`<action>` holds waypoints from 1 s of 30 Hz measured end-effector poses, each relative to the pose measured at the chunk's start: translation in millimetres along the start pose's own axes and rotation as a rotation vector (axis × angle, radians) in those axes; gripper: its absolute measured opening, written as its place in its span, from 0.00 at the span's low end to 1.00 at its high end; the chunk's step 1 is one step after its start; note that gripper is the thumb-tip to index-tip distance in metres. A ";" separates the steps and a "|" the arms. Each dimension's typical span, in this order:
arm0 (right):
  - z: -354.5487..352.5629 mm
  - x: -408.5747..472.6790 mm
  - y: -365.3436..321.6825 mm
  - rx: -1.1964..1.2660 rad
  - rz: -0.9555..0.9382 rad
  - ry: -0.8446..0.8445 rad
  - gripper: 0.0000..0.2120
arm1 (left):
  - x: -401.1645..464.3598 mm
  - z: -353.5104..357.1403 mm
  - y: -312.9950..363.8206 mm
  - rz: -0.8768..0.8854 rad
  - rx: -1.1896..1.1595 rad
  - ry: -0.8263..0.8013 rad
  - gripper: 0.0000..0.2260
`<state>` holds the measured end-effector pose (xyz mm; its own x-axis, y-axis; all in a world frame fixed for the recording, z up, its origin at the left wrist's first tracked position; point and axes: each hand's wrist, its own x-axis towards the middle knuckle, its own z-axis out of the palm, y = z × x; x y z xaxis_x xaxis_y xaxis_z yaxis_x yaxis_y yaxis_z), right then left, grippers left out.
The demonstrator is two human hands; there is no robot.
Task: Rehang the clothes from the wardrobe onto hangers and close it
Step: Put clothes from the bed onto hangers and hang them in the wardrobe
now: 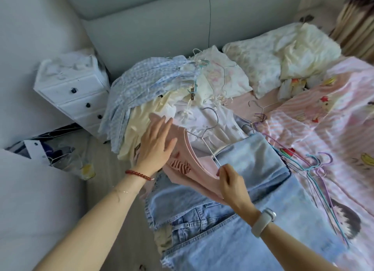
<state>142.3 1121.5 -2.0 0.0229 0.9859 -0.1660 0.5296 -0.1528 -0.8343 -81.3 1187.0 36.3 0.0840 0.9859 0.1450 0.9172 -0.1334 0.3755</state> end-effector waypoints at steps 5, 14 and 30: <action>-2.4 -4.0 -2.2 -0.095 -0.089 -0.122 0.14 | -16.2 -4.1 -14.1 -0.022 0.119 -0.033 0.14; 10.9 28.8 -29.9 -0.521 -0.401 -0.179 0.09 | -175.3 -7.0 1.6 -0.456 -0.136 -0.020 0.12; 104.6 -172.5 -115.9 -0.444 -1.347 -0.536 0.27 | -460.9 -123.4 41.8 -0.792 -0.375 0.057 0.20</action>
<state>-11.6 962.0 68.4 -0.9228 0.2132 0.3209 0.1104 0.9443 -0.3100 -129.8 714.5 98.2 -0.5521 0.7974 -0.2434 0.5086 0.5535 0.6596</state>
